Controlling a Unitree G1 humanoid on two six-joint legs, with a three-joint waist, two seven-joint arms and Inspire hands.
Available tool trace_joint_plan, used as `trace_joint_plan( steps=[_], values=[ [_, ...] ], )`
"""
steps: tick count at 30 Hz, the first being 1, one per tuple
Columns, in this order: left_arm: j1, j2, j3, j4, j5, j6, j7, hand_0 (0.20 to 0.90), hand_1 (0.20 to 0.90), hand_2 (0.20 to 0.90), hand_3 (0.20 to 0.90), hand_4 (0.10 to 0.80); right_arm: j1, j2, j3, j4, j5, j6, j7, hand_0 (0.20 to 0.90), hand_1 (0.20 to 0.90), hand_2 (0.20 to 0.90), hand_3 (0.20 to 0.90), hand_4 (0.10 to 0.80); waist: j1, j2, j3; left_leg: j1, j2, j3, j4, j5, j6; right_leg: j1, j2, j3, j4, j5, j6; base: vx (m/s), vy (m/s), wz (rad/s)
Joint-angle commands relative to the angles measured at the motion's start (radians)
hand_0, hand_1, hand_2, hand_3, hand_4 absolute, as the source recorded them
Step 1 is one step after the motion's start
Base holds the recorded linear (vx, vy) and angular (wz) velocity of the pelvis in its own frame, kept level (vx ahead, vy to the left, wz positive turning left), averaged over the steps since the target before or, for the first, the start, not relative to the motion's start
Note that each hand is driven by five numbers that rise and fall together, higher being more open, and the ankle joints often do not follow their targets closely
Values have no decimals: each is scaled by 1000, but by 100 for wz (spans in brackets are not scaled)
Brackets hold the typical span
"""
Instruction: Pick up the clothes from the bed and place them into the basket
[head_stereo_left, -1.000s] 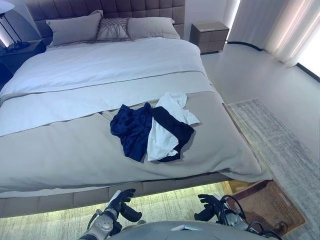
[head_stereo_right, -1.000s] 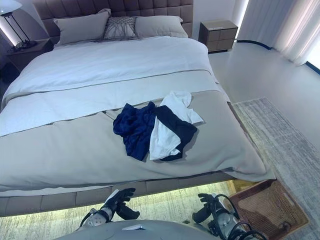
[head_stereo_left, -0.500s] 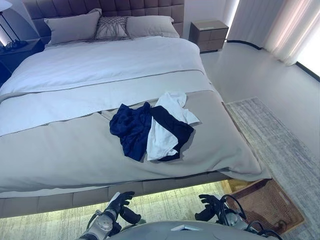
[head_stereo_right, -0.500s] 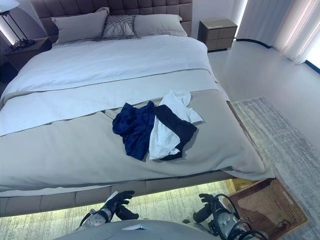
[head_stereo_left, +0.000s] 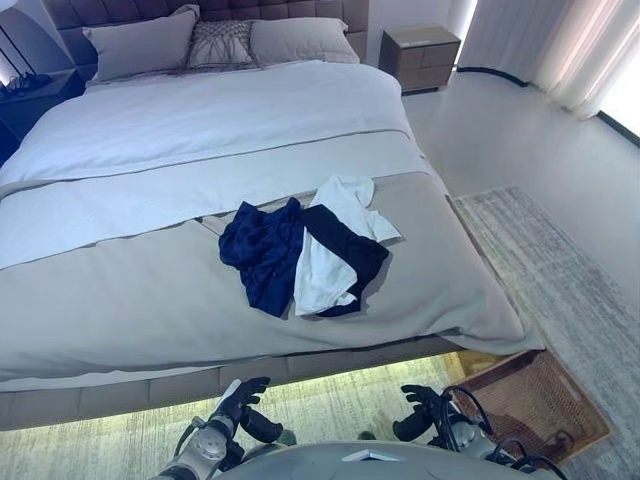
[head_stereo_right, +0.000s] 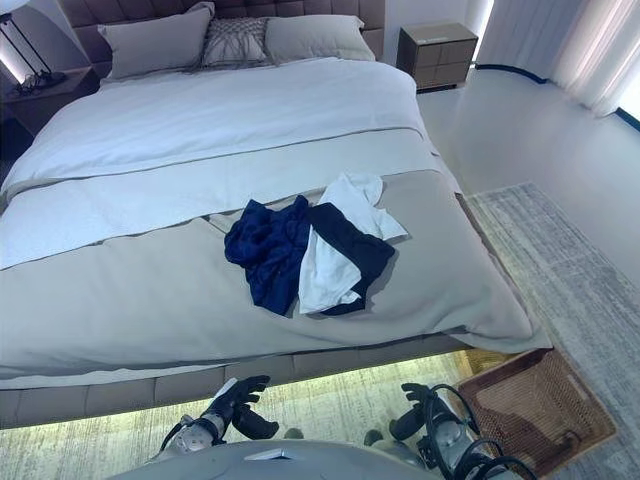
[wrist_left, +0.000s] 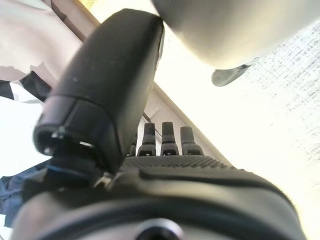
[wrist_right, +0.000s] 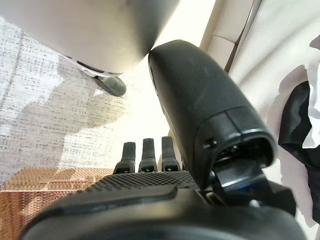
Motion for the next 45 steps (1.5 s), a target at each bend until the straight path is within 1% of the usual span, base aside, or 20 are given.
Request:
trace_joint_plan(
  steps=[1,6,11,14,16,18,20,22,23,24,25,27,29,30,31,33,35,37,39,45],
  values=[
    [-94,-3,-10,-6,61,-76,85,900,900,900,900,800,-78,-13,64,9,-58,-48,-58,900,900,900,900,800,7,-30,15,-2,-49,6,2,-85,40,-21,-69,63,56,2,77,-43,-38,6],
    [-100,3,-2,-11,-8,-49,177,900,900,900,900,800,-112,-28,109,-54,-126,-97,-148,900,900,900,900,800,21,-22,18,0,-55,-16,2,-81,38,-14,-69,53,56,-4,72,-18,-49,7],
    [-102,24,16,-56,-56,-29,247,900,900,900,900,800,-161,-62,165,-172,-169,-82,-222,900,900,900,900,800,49,-27,23,-7,-60,-42,9,-79,33,-7,-68,42,52,-6,64,-22,-76,14],
    [-92,34,39,-95,-108,-26,267,900,900,900,900,800,-210,-90,193,-281,-184,-25,-255,900,900,900,900,800,65,-35,27,-19,-64,-61,46,-89,29,-9,-60,50,59,-15,47,-1,-60,16],
    [-69,35,76,-133,-150,-18,259,900,900,900,900,800,-246,-122,197,-391,-191,28,-246,900,900,900,900,800,87,-55,36,-55,-73,-119,132,-107,19,-8,-62,71,60,-7,34,62,22,13],
    [-53,36,99,-162,-147,-22,243,900,900,900,900,800,-260,-150,191,-482,-211,69,-231,900,900,900,900,800,96,-66,45,-80,-63,-116,163,-103,4,-6,-70,65,63,0,33,95,127,14],
    [-55,39,101,-193,-128,-14,227,900,900,900,900,800,-276,-182,189,-558,-223,102,-246,900,900,900,900,800,99,-69,57,-101,-38,-96,163,-84,-10,-11,-83,52,71,5,37,46,217,19],
    [-130,48,61,-226,-118,-5,225,900,900,900,900,800,-401,-220,204,-589,-185,140,-277,900,900,900,900,800,108,-55,94,-160,-7,-89,124,-32,-28,-59,-115,34,98,6,56,-105,353,28],
    [-172,47,48,-225,-112,2,230,900,900,900,900,800,-477,-228,218,-563,-186,142,-302,900,900,900,900,800,109,-49,108,-172,-8,-77,126,-39,-24,-84,-136,22,112,4,63,-114,507,27],
    [-208,51,32,-225,-116,26,242,900,900,900,900,800,-554,-226,233,-560,-199,183,-308,900,900,900,900,800,110,-45,122,-190,-26,-72,147,-54,-8,-118,-175,27,155,9,81,-28,500,19],
    [-223,59,24,-231,-117,26,257,900,900,900,900,800,-590,-223,248,-557,-204,195,-320,900,900,900,900,800,115,-46,130,-205,-34,-59,170,-61,6,-136,-196,29,197,0,87,35,443,-1],
    [-231,69,16,-242,-112,27,268,900,900,900,900,800,-605,-225,258,-552,-230,195,-322,900,900,900,900,800,122,-46,135,-217,-46,-55,197,-72,22,-149,-207,30,246,-15,81,106,230,-22],
    [-211,87,16,-261,-115,30,284,900,900,900,900,800,-612,-231,268,-544,-249,200,-316,900,900,900,900,800,141,-47,140,-208,-58,-43,207,-79,38,-174,-226,-2,331,24,82,205,187,-23],
    [-192,101,22,-279,-116,32,291,900,900,900,900,800,-622,-229,273,-531,-253,198,-313,900,900,900,900,800,150,-47,140,-191,-58,-38,195,-80,42,-185,-220,-13,359,37,85,300,113,-16],
    [-177,117,28,-299,-130,31,296,900,900,900,900,800,-639,-227,276,-515,-241,201,-302,900,900,900,900,800,153,-47,138,-169,-56,-42,174,-80,44,-194,-190,-3,359,32,87,326,37,-19],
    [-184,150,32,-349,-153,39,289,900,900,900,900,800,-676,-236,283,-515,-203,235,-282,900,900,900,900,800,143,-48,141,-158,-63,-81,161,-81,44,-198,-124,48,300,3,77,243,-59,-5],
    [-227,189,23,-428,-154,51,262,900,900,900,900,800,-764,-254,290,-515,-179,298,-273,900,900,900,900,800,140,-59,164,-213,-88,-113,220,-101,42,-213,-100,96,222,18,58,121,-129,45],
    [-235,199,13,-488,-144,41,282,900,900,900,900,800,-801,-275,279,-516,-200,318,-251,900,900,900,900,800,145,-58,182,-252,-95,-110,267,-108,38,-224,-95,90,224,14,51,65,-51,75],
    [-250,209,13,-573,-193,38,292,900,900,900,900,800,-853,-298,287,-504,-190,331,-250,900,900,900,900,800,166,-43,213,-297,-97,-111,291,-99,28,-243,-108,49,242,6,45,-19,31,49],
    [-274,235,-25,-712,-202,-12,281,900,900,900,900,800,-1036,-359,334,-404,-132,366,-248,900,900,900,900,800,207,4,278,-399,-120,-146,342,-93,27,-352,-126,-15,339,-33,24,-50,54,26]
  ],
)
